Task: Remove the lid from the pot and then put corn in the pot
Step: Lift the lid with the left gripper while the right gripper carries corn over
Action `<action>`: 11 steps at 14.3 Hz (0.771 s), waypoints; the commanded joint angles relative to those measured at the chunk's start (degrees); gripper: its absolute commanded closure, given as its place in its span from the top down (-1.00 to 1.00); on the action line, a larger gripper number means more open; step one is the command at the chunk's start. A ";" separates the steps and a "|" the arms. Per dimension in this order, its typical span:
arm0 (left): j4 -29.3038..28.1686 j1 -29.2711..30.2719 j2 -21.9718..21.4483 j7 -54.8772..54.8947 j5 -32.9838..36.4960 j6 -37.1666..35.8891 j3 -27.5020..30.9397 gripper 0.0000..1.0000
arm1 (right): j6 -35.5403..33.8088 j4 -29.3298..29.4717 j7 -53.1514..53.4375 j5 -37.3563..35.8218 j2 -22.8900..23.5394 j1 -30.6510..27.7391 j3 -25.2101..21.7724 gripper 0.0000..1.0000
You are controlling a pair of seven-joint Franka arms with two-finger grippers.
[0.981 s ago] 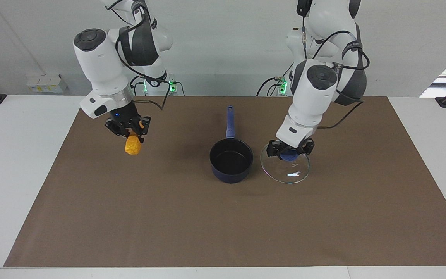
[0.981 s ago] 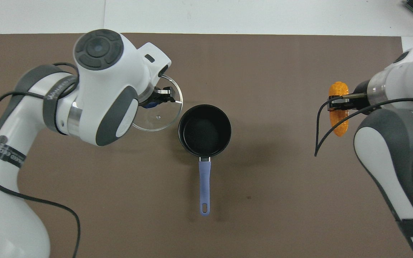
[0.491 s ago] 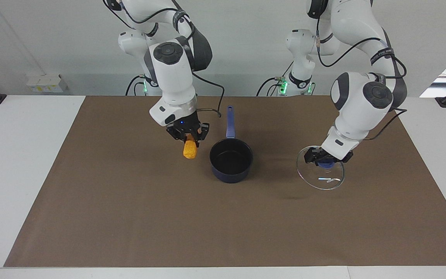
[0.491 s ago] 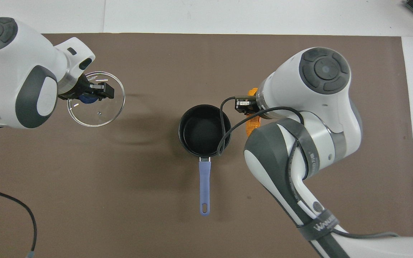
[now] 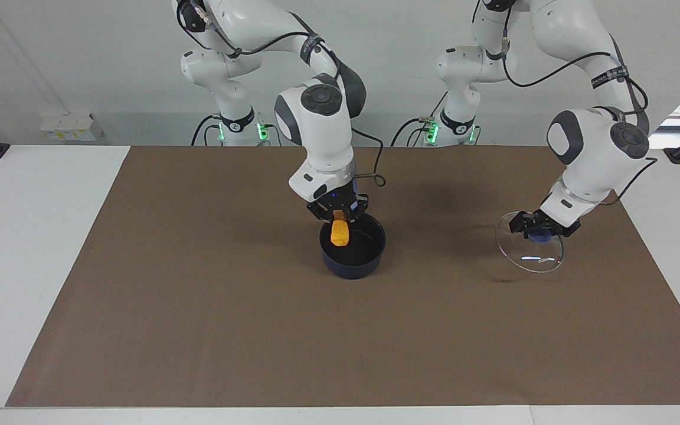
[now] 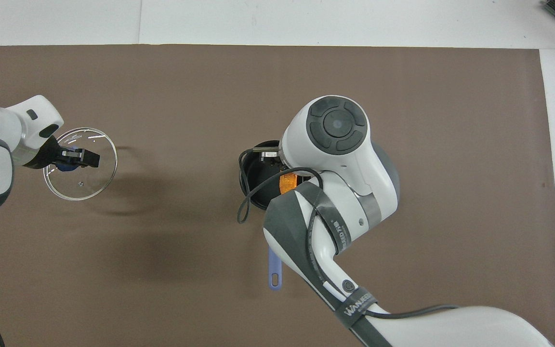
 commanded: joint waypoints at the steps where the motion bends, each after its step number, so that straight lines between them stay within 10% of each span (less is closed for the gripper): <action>1: -10.49 3.32 -6.51 6.12 -0.83 4.94 -0.69 -1.00 | 3.11 1.11 1.11 -0.33 2.55 0.36 -0.02 -1.00; 8: -25.96 6.94 -8.72 15.27 -0.74 21.17 -0.60 -1.00 | 10.33 -1.44 1.11 0.10 6.86 1.32 -0.02 -0.77; 10: -26.51 6.94 -8.28 15.72 -0.74 22.26 -0.52 0.99 | 11.04 -2.49 1.11 0.28 7.13 1.50 -0.02 -0.62; 11: -26.25 6.94 -8.10 15.72 -0.74 22.26 -0.60 1.00 | 11.04 -3.46 1.02 0.28 6.87 1.68 -0.02 -0.57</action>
